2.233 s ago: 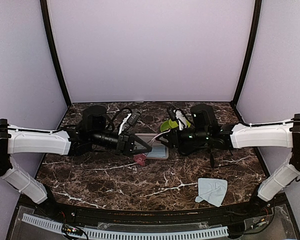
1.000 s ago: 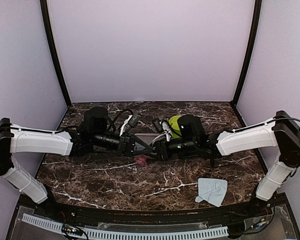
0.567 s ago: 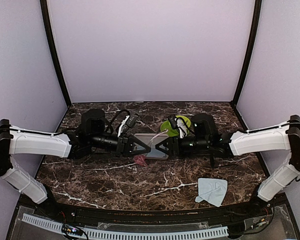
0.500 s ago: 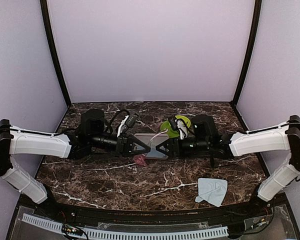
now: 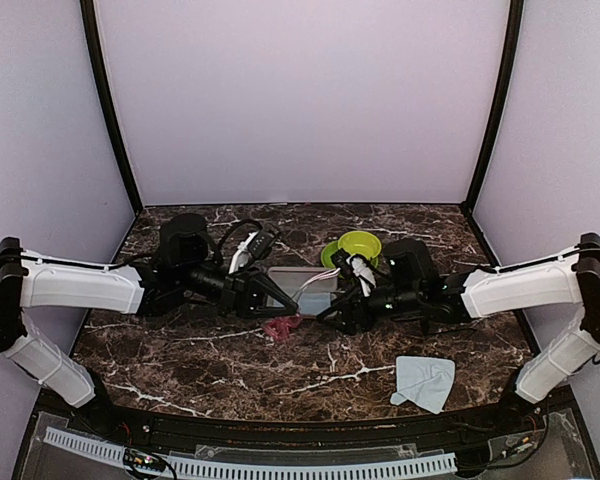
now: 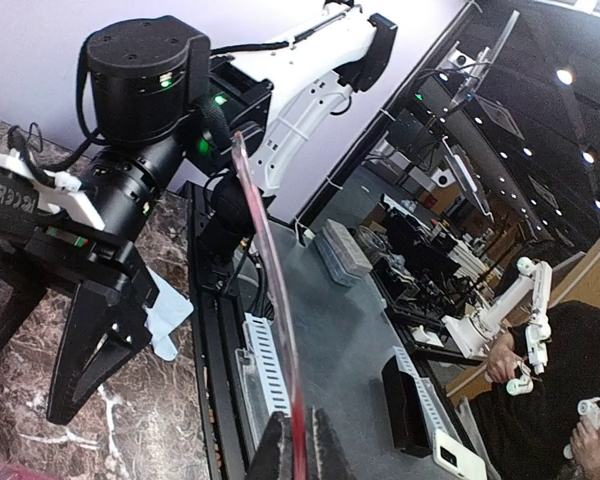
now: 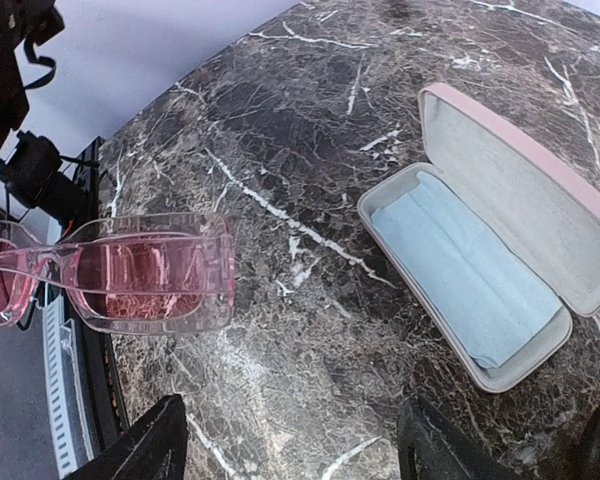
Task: Organize the sunglasses
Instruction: Place the sunglasses at the center of the board.
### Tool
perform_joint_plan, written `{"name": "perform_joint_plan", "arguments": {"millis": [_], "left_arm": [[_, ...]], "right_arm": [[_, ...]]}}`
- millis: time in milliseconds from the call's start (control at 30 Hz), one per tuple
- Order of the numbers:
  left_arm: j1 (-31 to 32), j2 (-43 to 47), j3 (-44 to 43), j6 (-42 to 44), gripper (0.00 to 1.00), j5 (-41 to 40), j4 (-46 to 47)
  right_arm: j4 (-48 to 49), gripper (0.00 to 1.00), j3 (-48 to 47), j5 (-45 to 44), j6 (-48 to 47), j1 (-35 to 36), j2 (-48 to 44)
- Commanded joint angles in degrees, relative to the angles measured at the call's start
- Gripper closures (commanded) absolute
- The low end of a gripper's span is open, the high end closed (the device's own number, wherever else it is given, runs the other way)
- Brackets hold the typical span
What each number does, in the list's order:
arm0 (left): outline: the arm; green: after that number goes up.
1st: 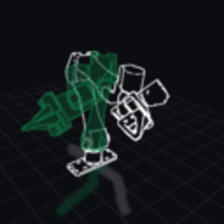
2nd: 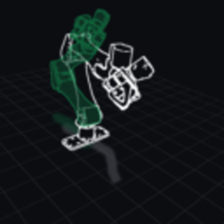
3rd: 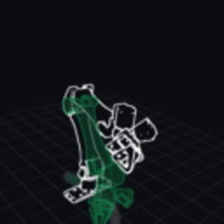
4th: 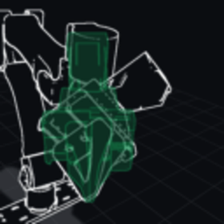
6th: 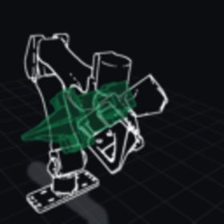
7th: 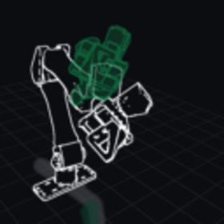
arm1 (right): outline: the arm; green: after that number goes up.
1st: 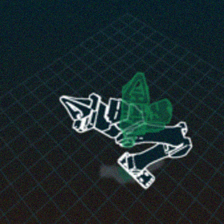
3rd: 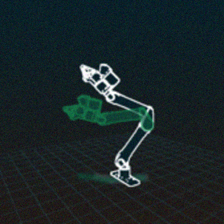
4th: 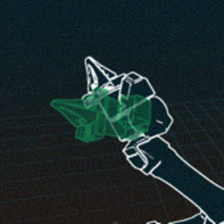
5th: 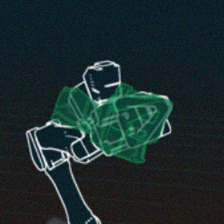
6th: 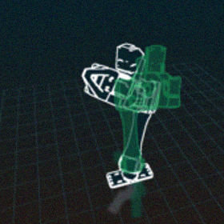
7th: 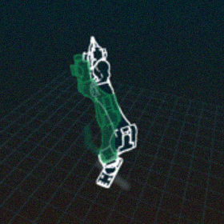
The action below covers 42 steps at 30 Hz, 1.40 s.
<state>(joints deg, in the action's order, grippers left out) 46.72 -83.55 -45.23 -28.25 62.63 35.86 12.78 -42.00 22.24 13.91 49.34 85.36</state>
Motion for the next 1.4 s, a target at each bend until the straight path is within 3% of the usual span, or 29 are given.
{"name": "perform_joint_plan", "arguments": {"millis": [0, 367, 733, 967, 1367], "left_arm": [[0.5, 1.1, -2.8, 2.5, 1.0, 7.5, -0.3], [0.7, 0.7, -3.9, -0.1, 1.0, 11.9, 1.6], [1.7, -1.9, -2.2, -16.4, 1.0, 13.2, 21.5], [2.7, -2.5, -2.5, -16.8, 1.0, 13.5, 21.3], [3.2, -2.5, -3.0, -17.6, 1.0, 13.5, 21.8]], "right_arm": [[0.7, 0.24, -0.2, 5.4, -4.3, 0.5, -0.3], [-2.5, 0.11, 0.2, 4.8, -12.6, 2.8, -7.2], [-0.3, 0.0, -0.7, 5.5, -14.2, 5.1, -6.3], [1.1, 0.0, 0.6, 2.9, -20.7, 5.2, -6.7], [4.0, 0.03, -0.7, 14.2, -25.7, 5.7, -3.1]]}}
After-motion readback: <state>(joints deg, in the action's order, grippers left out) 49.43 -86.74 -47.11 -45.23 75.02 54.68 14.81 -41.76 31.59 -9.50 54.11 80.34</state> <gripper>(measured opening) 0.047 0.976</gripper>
